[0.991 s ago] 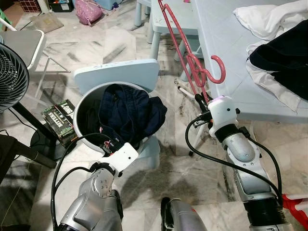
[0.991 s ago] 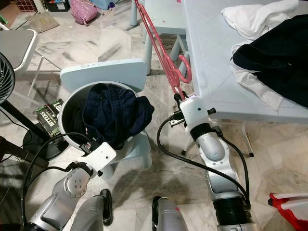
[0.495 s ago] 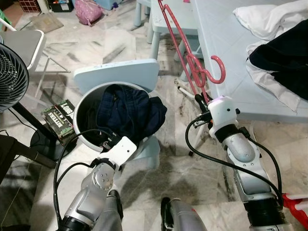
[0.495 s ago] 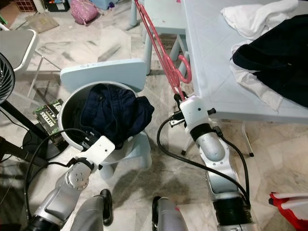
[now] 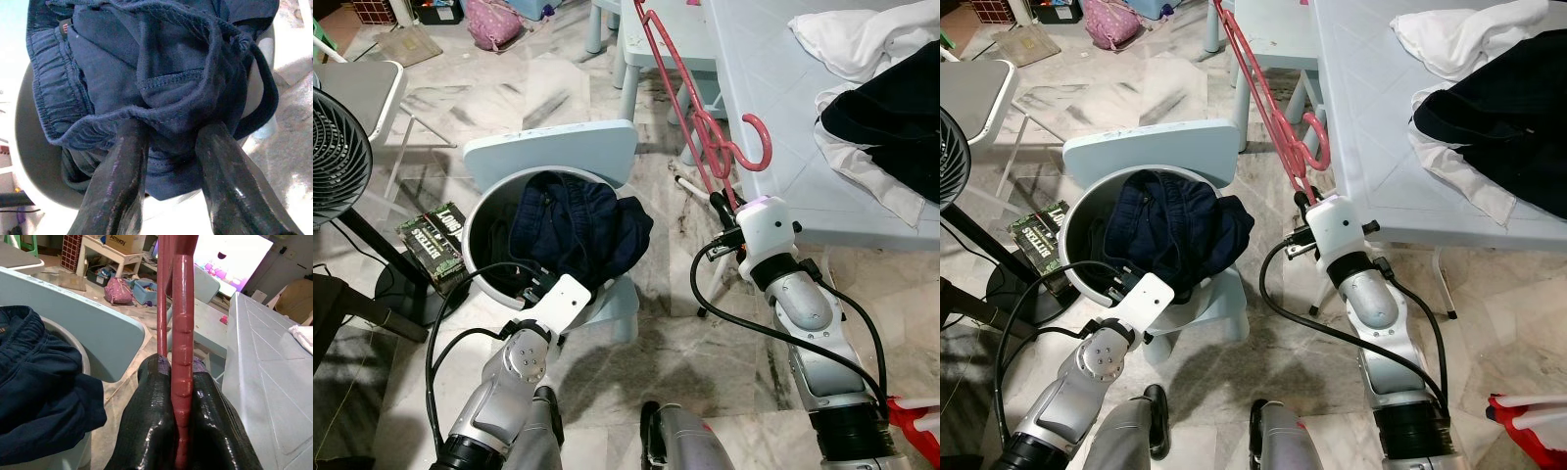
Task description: Hang hanger
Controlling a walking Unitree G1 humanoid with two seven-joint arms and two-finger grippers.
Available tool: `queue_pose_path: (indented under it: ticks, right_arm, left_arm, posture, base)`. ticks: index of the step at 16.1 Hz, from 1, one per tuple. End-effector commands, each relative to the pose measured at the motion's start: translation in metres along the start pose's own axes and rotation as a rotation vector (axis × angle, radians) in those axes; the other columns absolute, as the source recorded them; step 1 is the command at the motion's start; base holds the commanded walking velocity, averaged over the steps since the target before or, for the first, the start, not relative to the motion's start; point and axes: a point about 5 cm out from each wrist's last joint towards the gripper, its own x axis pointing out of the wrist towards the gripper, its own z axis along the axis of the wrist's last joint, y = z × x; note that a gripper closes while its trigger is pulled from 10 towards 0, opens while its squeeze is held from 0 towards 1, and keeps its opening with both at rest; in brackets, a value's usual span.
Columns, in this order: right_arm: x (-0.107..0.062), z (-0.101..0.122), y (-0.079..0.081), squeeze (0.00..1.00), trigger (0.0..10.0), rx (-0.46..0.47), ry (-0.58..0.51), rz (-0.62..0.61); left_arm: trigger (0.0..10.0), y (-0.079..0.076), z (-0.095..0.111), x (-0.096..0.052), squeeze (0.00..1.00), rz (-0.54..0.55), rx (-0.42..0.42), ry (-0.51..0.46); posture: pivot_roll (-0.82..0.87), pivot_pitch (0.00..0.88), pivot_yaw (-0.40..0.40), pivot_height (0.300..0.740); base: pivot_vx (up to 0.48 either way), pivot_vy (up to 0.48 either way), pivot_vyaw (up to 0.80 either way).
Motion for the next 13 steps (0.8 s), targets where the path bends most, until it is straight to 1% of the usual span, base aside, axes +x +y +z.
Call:
queue_pose_path:
  ticks: [1, 9, 10, 11, 13]
  right_arm:
    - [-0.0023, 0.0020, -0.0023, 0.00, 10.0, -0.010, -0.011, -0.008]
    - [-0.0023, 0.0020, -0.0023, 0.00, 10.0, -0.010, -0.011, -0.008]
    - [-0.0023, 0.0020, -0.0023, 0.00, 10.0, -0.010, -0.010, -0.008]
    - [-0.0015, 0.0014, -0.0003, 0.00, 10.0, -0.008, -0.009, 0.002]
    - [-0.0023, 0.0006, 0.0005, 0.00, 10.0, -0.007, -0.007, 0.006]
  left_arm:
    - [10.0, -0.0026, -0.0045, -0.0007, 0.00, -0.011, -0.006, 0.023]
    - [10.0, -0.0026, -0.0045, -0.0007, 0.00, -0.011, -0.006, 0.023]
    - [10.0, -0.0030, -0.0046, 0.0009, 0.00, -0.014, -0.030, 0.031]
    - [0.0, -0.0032, -0.0086, 0.0084, 0.00, -0.011, -0.189, 0.086]
    - [0.0, -0.0031, -0.0090, 0.0088, 0.00, -0.008, -0.206, 0.090]
  posture:
    - [-0.08, 0.198, -0.072, 0.740]
    - [-0.08, 0.198, -0.072, 0.740]
    - [-0.08, 0.198, -0.072, 0.740]
    - [-0.08, 0.196, -0.077, 0.740]
    - [-0.08, 0.196, -0.077, 0.740]
  base:
    - [0.000, 0.000, 0.00]
    - [0.000, 0.000, 0.00]
    - [0.000, 0.000, 0.00]
    - [0.000, 0.000, 0.00]
    - [0.000, 0.000, 0.00]
